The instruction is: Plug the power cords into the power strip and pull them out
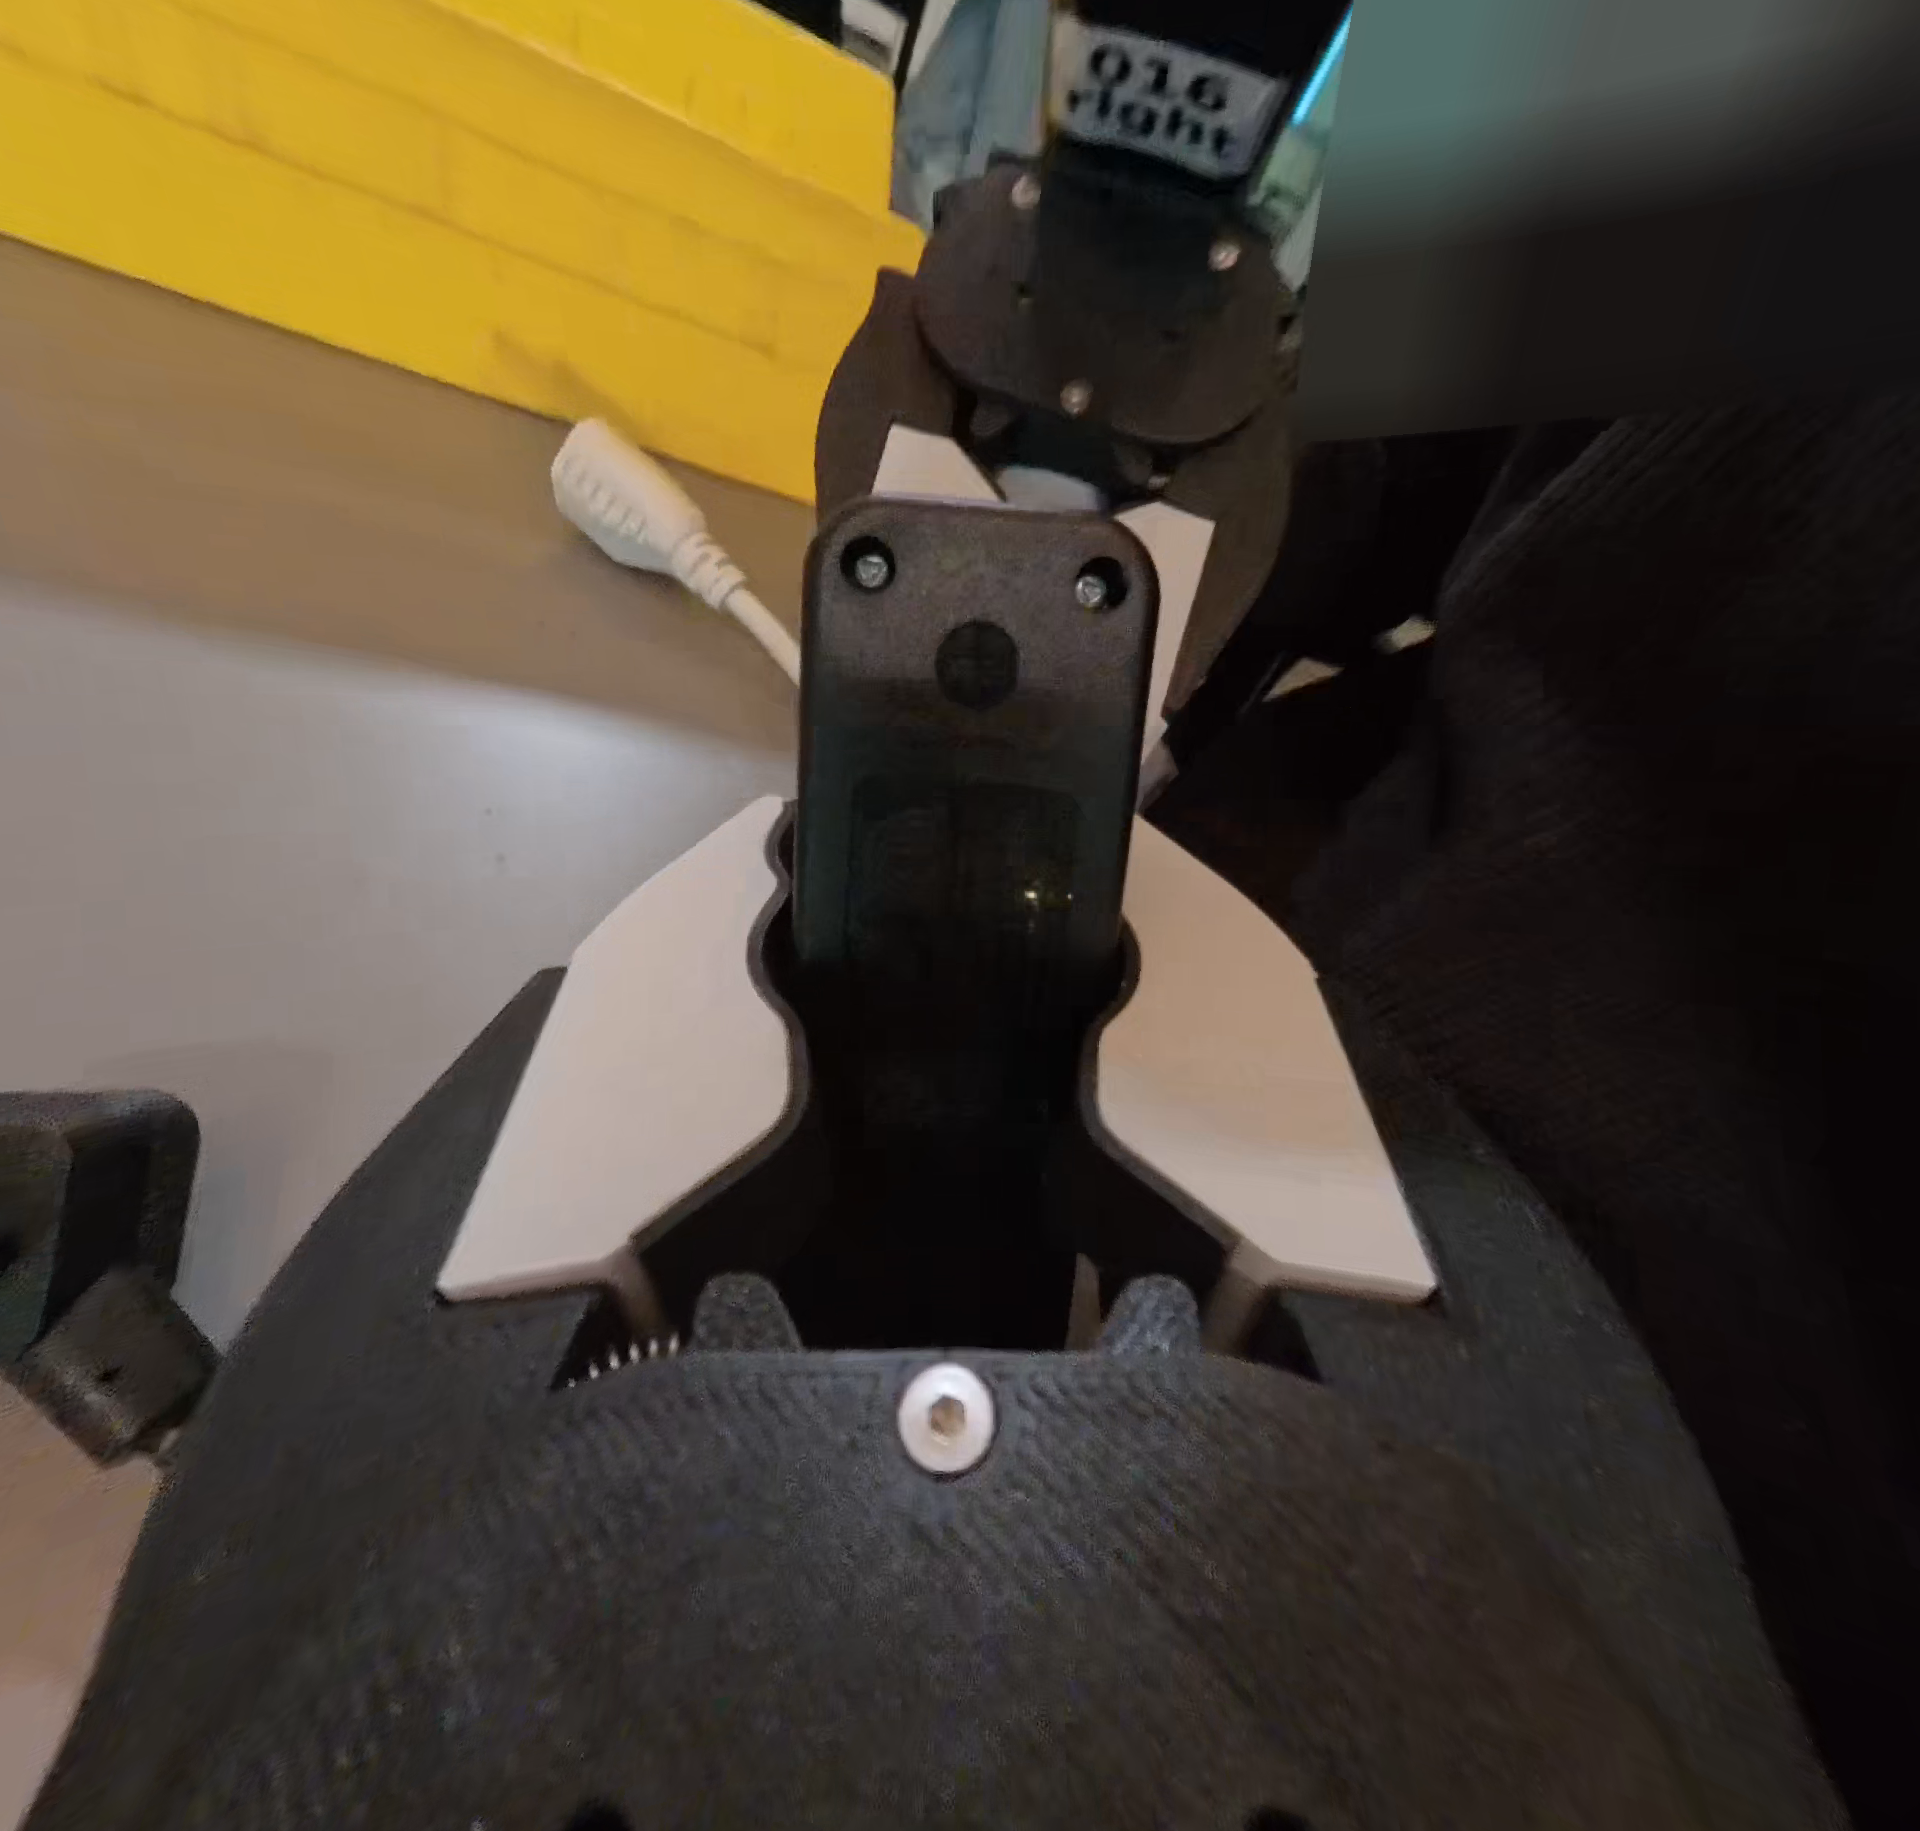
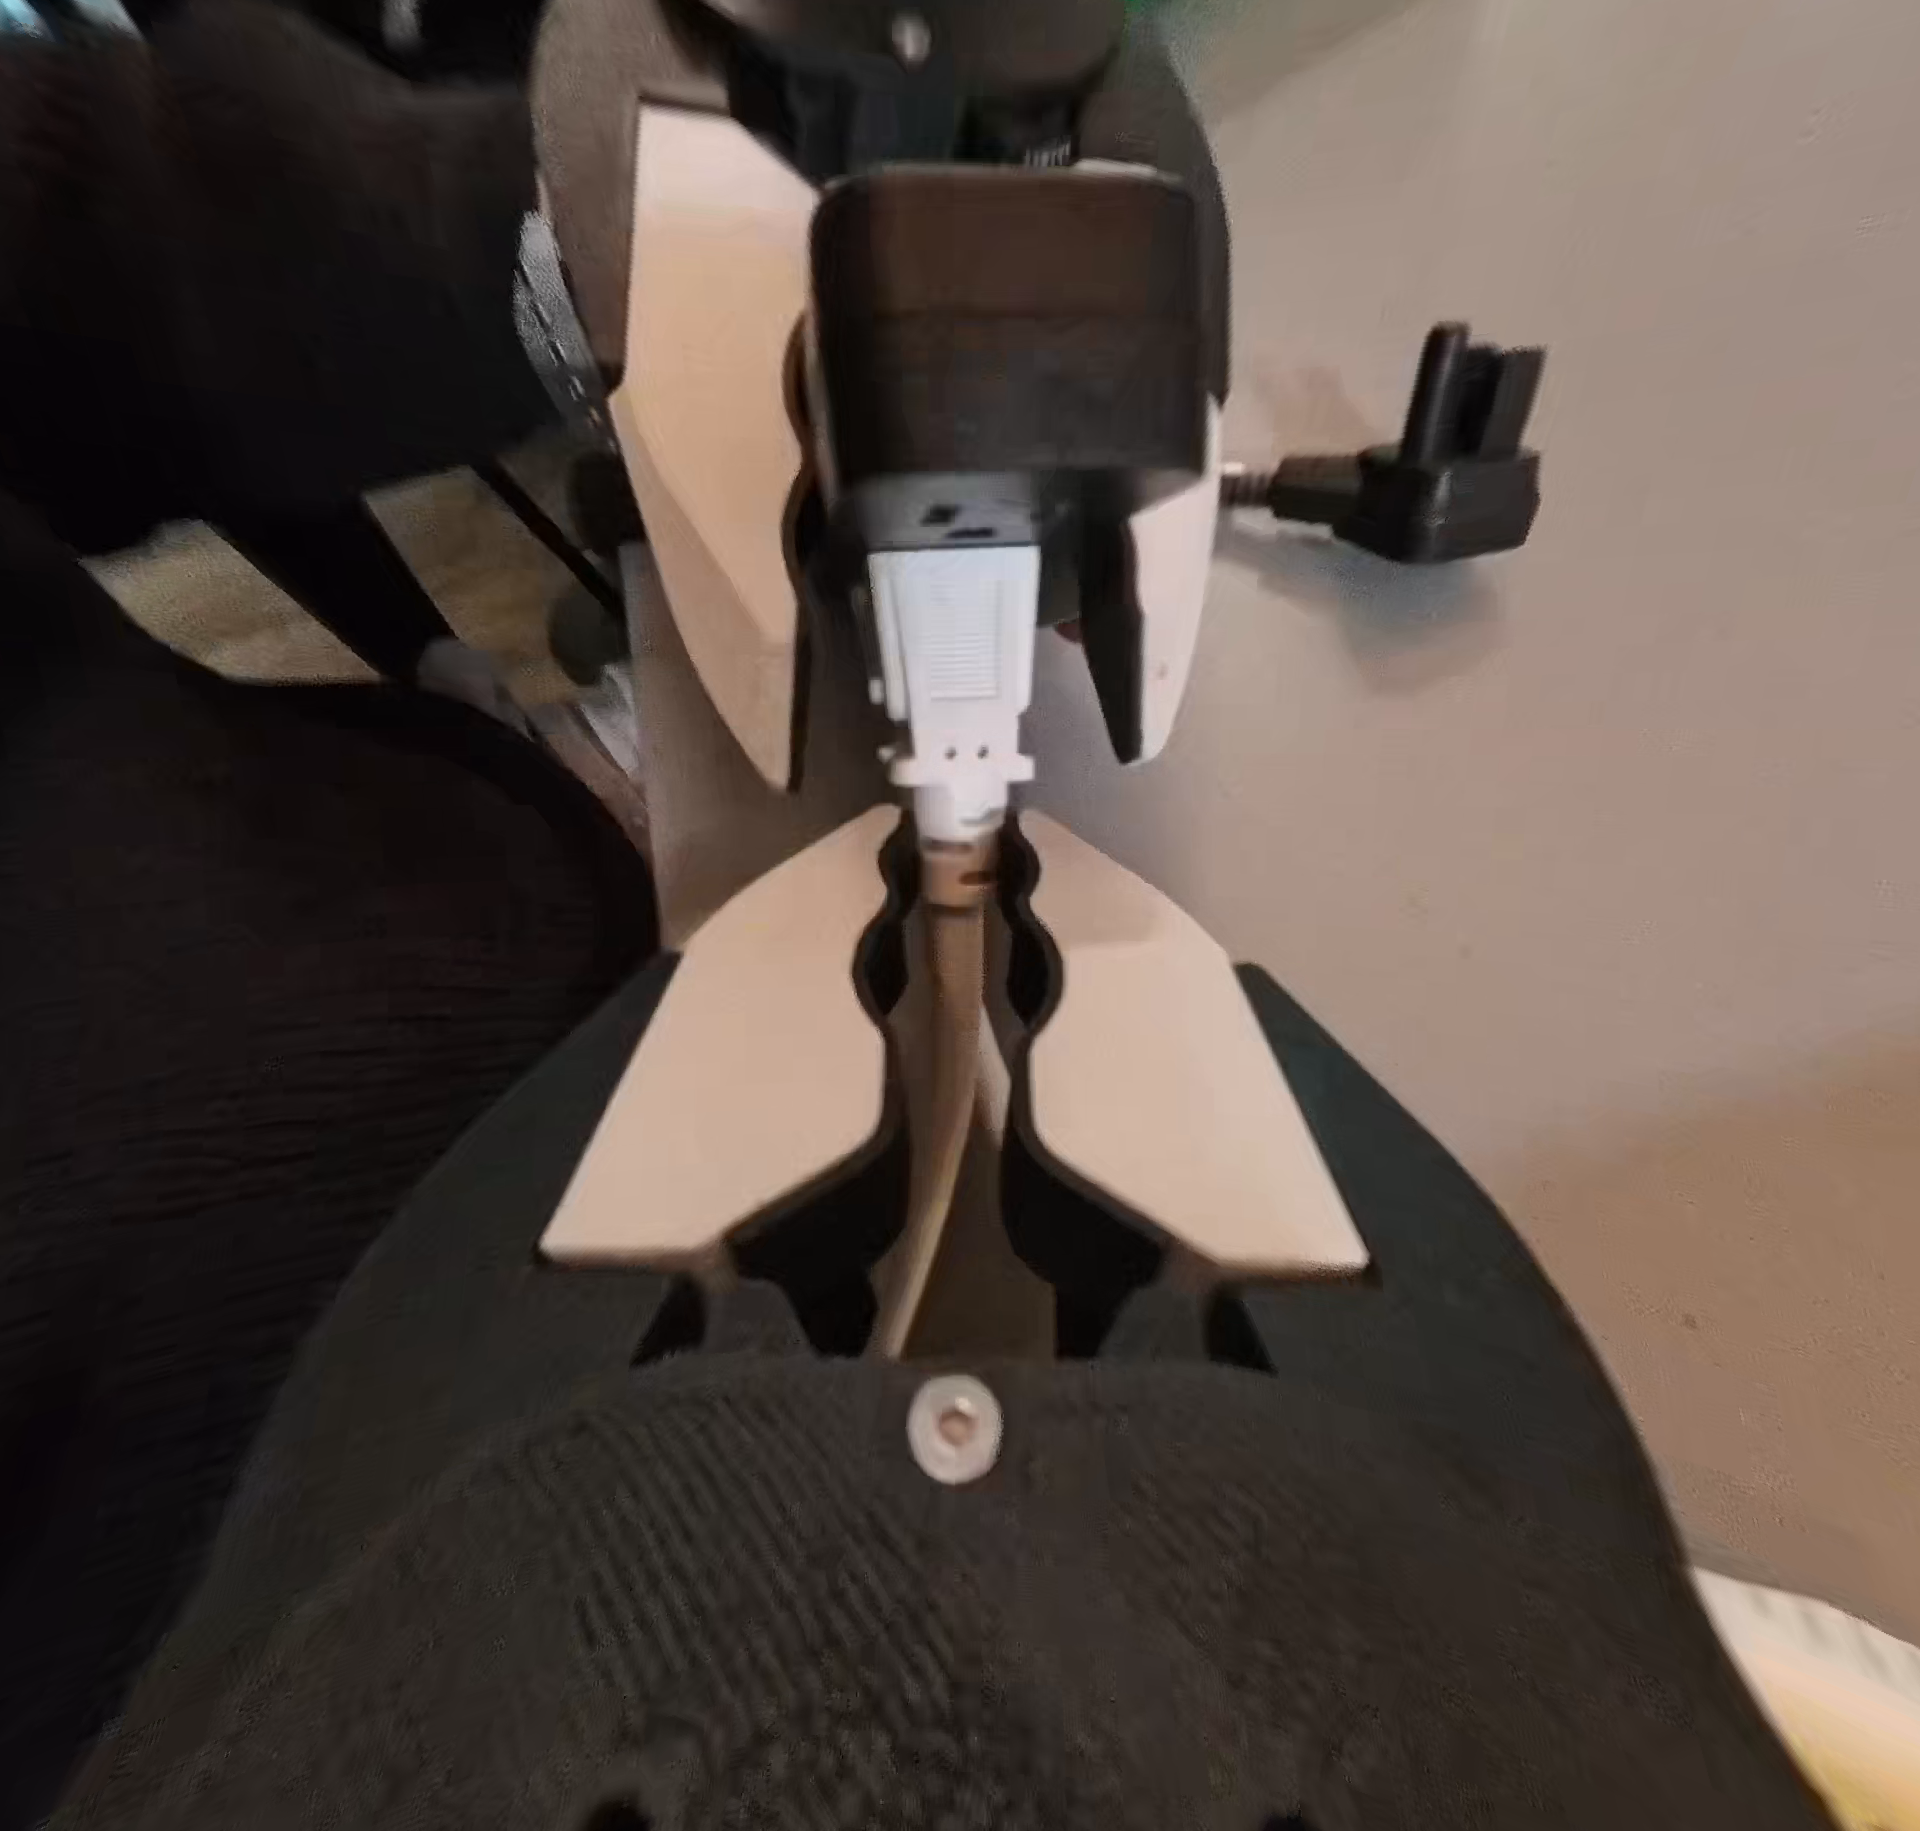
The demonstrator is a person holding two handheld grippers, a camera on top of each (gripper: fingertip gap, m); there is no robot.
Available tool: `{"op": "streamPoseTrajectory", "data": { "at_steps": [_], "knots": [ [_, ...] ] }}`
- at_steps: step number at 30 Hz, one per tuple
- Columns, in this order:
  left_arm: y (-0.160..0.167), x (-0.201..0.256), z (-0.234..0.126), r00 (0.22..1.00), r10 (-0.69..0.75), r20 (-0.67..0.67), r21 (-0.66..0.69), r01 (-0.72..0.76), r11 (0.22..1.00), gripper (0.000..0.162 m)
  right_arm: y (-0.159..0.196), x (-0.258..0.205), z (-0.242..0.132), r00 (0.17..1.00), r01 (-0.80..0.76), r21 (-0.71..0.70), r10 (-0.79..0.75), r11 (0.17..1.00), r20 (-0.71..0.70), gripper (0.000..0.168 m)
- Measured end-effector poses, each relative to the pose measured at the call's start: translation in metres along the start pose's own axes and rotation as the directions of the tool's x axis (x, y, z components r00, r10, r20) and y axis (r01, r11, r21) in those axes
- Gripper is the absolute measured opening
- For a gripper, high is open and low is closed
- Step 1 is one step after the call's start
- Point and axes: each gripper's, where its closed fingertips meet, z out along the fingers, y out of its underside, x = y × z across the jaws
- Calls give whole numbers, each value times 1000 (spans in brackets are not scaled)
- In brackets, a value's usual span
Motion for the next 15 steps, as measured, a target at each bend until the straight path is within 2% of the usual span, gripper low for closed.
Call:
{"op": "streamPoseTrajectory", "data": {
  "at_steps": [1,2,4,5,11,15],
  "knots": [
    [5,-1,1,1000,18,11,-27,-17,999,53,2,1,1,998,44,-35,-45,998,-42,16],
    [4,2,-2,1000,27,-6,-11,-27,1000,54,-4,-1,-2,997,59,-11,-59,998,-58,16],
    [-9,8,-12,999,16,-42,69,-13,998,54,-24,-3,-17,1000,9,97,-8,995,-12,16],
    [-9,8,-10,999,26,-31,65,-24,998,54,-25,-3,-20,1000,-6,99,4,995,13,16],
    [-1,6,-5,999,46,-3,10,-46,999,54,-13,-2,-14,999,40,47,-40,998,-18,16],
    [3,3,-3,999,35,8,-11,-34,999,54,-7,-2,-7,1000,8,35,-8,999,-9,16]
  ]
}}
